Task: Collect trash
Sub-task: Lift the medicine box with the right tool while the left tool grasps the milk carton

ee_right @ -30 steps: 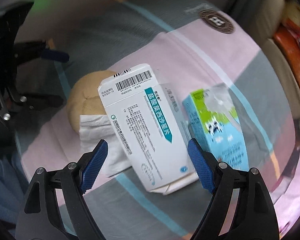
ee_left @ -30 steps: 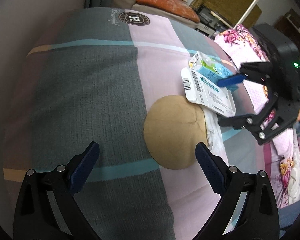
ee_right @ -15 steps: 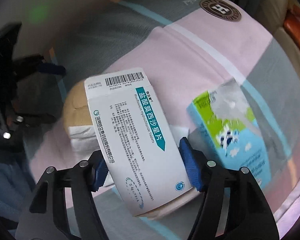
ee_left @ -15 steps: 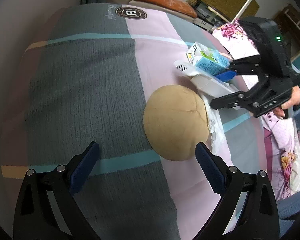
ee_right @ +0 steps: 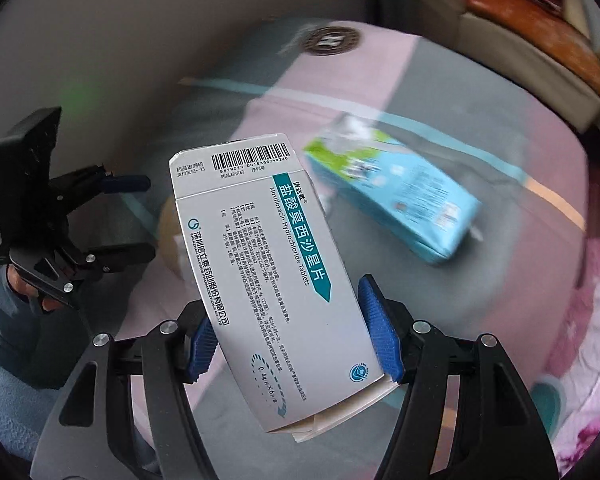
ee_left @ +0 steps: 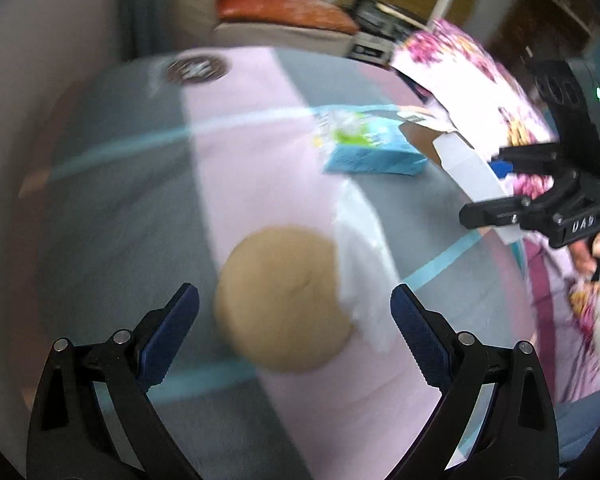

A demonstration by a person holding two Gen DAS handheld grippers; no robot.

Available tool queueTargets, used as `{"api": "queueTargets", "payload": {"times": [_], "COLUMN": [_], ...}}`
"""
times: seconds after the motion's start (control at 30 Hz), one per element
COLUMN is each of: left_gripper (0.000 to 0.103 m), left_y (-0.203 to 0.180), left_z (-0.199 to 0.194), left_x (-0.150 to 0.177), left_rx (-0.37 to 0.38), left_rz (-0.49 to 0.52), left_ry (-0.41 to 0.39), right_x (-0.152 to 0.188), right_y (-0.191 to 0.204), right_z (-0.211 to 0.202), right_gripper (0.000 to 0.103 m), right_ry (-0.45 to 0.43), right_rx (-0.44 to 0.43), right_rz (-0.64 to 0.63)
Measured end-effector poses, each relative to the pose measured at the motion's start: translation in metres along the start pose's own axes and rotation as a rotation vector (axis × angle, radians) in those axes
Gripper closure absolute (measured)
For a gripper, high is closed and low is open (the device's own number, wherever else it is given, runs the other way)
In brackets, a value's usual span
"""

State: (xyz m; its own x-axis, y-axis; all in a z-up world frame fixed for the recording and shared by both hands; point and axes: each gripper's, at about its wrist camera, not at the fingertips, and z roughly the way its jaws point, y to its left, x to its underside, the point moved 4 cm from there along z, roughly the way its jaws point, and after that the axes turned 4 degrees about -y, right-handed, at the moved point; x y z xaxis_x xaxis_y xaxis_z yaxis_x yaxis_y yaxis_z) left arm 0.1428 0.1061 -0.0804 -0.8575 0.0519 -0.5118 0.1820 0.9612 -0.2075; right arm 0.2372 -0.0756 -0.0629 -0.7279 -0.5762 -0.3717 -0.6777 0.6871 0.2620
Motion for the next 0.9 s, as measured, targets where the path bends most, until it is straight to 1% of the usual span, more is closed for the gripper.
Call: {"api": "queueTargets", "payload": {"times": [0.07,0.17,0.33,0.47,0.57,0.67,0.77,0.8,0.83,0.87,0.9], "left_gripper": [0.007,0.007,0.007,0.007,0.007,0.007,0.007,0.009,0.014,0.018,0.021], "left_y": [-0.013,-0.03,-0.058,-0.076,-0.085,-0.089,-0.089,-0.087,-0.085,-0.084,-0.083], "left_z": [0.008,0.024,0.051,0.077,0.097,0.117,0.132,0.137,0.141,0.144,0.143], "left_x": [-0.016,-0.042,-0.08,-0.102,-0.109,-0.112,-0.113,-0.113,-0.113,-0.113,-0.113], "left_rx": [-0.015,-0.039,-0.018,0.012,0.022,0.019,0.032,0.03,0.026,0.013,0.002], "left_rz": [0.099,0.257,0.458,0.566,0.638,0.669,0.65,0.636,0.614,0.597,0.584], "left_ry": [0.013,0.045,0.072,0.104,0.141,0.195,0.226,0.234,0.242,0.244,0.231], "right_x": [0.004,0.0,0.006,0.011,0.015,0.02,0.024,0.026,0.028,0.031,0.032], "right_y": [-0.013,-0.033,-0.062,-0.084,-0.099,-0.112,-0.122,-0.124,-0.125,-0.126,-0.127], "right_z": [-0.012,-0.021,-0.03,-0.027,-0.027,-0.026,-0.026,-0.025,-0.025,-0.025,-0.024], "right_gripper": [0.041,0.041,0.041,0.041,0.041,0.041,0.041,0.041,0.041,0.041,0.041], "right_ry": [0.01,0.032,0.044,0.045,0.046,0.041,0.026,0.022,0.018,0.013,0.009], "right_rx": [0.029,0.064,0.1,0.104,0.1,0.095,0.087,0.086,0.086,0.09,0.093], "right_rz": [0.007,0.012,0.052,0.094,0.122,0.154,0.194,0.204,0.216,0.229,0.241]}}
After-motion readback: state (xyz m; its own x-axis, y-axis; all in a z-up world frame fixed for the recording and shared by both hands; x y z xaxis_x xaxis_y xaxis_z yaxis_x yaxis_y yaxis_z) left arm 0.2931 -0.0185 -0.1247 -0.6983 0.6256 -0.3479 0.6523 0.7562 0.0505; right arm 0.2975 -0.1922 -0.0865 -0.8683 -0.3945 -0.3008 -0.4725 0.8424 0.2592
